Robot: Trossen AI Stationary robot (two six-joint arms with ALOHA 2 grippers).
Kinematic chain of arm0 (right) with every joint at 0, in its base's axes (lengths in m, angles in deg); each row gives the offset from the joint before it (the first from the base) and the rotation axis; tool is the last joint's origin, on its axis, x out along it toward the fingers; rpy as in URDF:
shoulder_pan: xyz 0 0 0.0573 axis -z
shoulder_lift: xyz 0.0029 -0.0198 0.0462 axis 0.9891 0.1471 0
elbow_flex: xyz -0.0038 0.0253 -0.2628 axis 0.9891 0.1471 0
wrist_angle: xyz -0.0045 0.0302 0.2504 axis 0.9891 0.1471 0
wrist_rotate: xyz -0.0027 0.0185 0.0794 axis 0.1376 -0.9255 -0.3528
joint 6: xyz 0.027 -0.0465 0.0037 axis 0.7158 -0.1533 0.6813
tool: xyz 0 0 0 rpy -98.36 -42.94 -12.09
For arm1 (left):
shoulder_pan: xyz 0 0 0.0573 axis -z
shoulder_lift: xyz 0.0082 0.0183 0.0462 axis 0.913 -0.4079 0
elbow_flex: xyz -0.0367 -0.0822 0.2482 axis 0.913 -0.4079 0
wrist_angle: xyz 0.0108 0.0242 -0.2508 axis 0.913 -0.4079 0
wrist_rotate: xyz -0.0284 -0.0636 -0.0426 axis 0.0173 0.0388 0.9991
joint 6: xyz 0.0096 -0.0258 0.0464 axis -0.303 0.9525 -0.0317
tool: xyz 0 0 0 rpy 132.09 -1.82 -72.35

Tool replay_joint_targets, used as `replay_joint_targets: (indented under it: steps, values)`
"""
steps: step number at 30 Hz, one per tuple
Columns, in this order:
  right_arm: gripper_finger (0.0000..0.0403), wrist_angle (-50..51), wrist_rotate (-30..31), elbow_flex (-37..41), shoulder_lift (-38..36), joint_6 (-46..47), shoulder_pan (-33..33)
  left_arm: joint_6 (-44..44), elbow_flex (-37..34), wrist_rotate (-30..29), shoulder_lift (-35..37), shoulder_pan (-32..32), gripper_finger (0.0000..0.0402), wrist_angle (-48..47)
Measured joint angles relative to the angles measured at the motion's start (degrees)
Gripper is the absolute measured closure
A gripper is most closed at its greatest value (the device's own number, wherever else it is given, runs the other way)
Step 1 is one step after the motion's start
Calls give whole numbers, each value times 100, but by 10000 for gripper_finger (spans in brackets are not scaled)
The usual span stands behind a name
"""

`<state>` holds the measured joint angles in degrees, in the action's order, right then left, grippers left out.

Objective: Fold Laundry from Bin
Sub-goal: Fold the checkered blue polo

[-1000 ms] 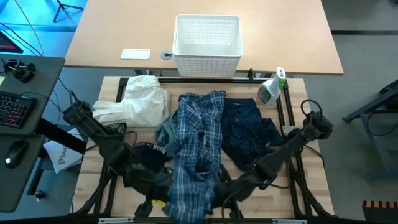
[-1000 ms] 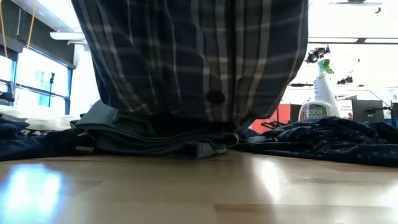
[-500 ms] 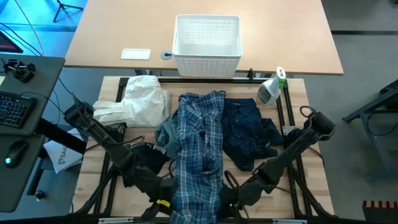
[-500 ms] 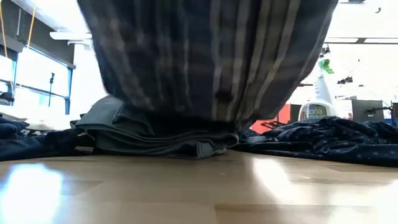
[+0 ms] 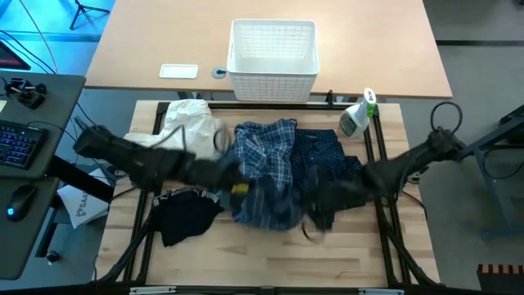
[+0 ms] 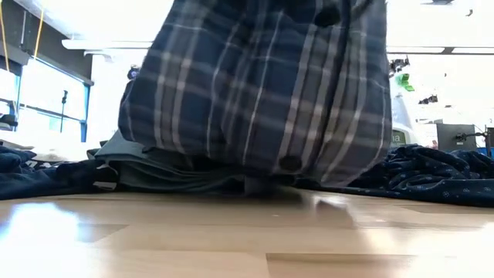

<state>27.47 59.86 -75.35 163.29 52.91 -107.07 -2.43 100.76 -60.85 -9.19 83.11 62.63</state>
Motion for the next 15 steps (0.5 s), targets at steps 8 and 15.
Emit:
replay_joint_targets:
  steps: [8,15]
  values:
    - [403,432,162,3,-232,-926,2155,-53,0,-49,-16,-1749,401,-1552]
    - [403,-467,-1048,3,214,-1661,3781,-1006,-7,-55,-22,-2562,401,-2644]
